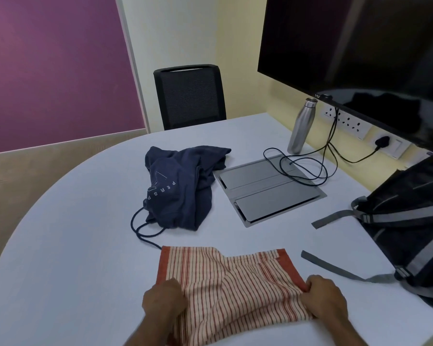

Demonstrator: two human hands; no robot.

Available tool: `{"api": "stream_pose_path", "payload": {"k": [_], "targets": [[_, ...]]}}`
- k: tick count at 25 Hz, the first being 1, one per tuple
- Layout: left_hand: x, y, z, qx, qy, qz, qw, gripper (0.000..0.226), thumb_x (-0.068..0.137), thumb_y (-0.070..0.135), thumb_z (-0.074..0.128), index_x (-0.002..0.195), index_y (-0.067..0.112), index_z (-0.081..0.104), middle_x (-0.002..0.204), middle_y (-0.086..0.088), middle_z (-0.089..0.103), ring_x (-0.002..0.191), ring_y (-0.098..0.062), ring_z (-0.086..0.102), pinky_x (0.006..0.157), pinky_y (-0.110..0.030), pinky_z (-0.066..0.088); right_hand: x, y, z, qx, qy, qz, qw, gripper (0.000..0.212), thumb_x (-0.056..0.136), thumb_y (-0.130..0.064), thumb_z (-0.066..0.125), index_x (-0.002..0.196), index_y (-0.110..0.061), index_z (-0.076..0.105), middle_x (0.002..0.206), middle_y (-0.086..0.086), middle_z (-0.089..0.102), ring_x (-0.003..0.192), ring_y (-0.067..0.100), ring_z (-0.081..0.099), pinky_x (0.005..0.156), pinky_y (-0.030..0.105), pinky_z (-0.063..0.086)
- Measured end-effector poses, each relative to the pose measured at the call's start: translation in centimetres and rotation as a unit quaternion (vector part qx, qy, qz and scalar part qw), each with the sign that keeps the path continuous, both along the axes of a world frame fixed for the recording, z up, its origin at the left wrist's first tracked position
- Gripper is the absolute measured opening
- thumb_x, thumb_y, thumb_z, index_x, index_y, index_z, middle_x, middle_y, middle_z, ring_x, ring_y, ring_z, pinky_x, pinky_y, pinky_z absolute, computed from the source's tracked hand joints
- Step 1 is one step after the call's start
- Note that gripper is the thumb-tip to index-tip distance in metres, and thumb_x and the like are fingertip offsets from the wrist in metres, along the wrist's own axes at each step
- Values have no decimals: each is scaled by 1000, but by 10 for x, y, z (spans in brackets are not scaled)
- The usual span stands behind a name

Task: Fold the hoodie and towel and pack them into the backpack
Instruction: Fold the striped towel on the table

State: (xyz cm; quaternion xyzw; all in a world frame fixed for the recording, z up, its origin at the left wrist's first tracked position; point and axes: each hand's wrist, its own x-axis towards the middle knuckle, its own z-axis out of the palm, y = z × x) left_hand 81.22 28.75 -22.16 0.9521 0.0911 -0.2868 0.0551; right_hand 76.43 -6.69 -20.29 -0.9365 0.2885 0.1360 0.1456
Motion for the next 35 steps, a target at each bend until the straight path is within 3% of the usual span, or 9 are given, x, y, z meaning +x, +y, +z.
{"api": "stream_pose_path", "payload": {"k": [4,8,11,15,22,26,31,33,35], "targets": [[0,4,0,-2,-111,-69,991,48,87,68,50,114,29,57,108,11,66,94,-9,65,89,-28,55,0,-15,-2,-23,-47,-13,999,24,76,-30,62,100,-27,60,96,-11,61,81,10,54,69,26,43],[11,2,-12,-57,-175,-196,963,72,93,68,40,150,25,32,156,-1,36,141,-19,35,119,-35,26,26,-11,-11,13,-182,106,977,26,95,-20,54,117,-18,67,121,0,67,109,16,60,91,28,48],[22,3,-27,-69,-86,-196,974,109,80,87,37,160,26,-7,168,-3,-8,155,-25,-6,122,-42,-4,47,7,-21,28,-56,265,962,51,101,-43,34,146,-22,42,154,0,42,143,16,35,120,35,24],[29,5,-41,-23,-17,-158,987,137,59,101,42,156,27,-21,164,-10,-25,151,-36,-20,121,-55,-5,60,13,-34,-16,64,281,958,107,70,-85,-9,158,-27,9,166,-1,2,153,18,0,120,52,-5],[57,5,-43,-16,22,-146,989,163,22,110,28,154,31,-26,162,-8,-31,150,-36,-25,119,-67,-2,85,-2,-37,-53,97,248,962,124,49,-88,-15,157,-29,-1,166,-1,-6,153,22,-2,119,57,-3],[73,1,-41,-15,22,-148,989,157,32,108,38,154,32,-25,162,-7,-31,150,-35,-24,118,-66,-3,95,-4,-38,-54,107,244,962,122,50,-84,-16,157,-28,-3,166,1,-8,153,23,-4,119,56,-2],[76,-2,-38,-25,-30,-146,989,153,35,106,35,158,28,-12,167,-5,-18,153,-30,-18,117,-58,-10,100,-6,-41,-77,130,254,955,71,98,-61,19,157,-28,-3,166,2,-6,153,25,-2,122,57,1],[68,-3,-34,-62,-93,-174,978,119,63,96,45,157,30,16,166,3,12,153,-22,8,122,-47,2,100,-6,-39,-73,113,258,957,72,98,-60,29,157,-28,4,166,2,4,153,25,5,121,56,1],[59,-2,-29,-142,-143,-180,963,62,85,74,51,135,38,47,141,15,49,130,-7,43,117,-32,31,100,-6,-37,-76,86,259,959,68,98,-56,37,155,-28,14,163,3,17,151,25,15,121,55,6]]}}
